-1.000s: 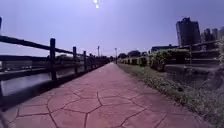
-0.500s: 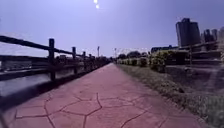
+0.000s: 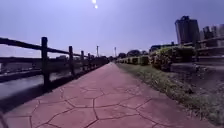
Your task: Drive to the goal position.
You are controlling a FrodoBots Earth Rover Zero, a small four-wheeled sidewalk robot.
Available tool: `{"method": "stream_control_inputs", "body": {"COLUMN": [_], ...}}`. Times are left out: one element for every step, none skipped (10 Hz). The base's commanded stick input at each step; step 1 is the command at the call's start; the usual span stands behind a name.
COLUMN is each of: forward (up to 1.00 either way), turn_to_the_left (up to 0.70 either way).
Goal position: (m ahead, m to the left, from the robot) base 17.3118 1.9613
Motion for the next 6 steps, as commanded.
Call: {"method": "stream_control_inputs", "body": {"forward": [1.00, 1.00, 1.00, 1.00, 1.00, 1.00], "turn_to_the_left": [0.04, 0.16, 0.31, 0.27, 0.05, 0.01]}}
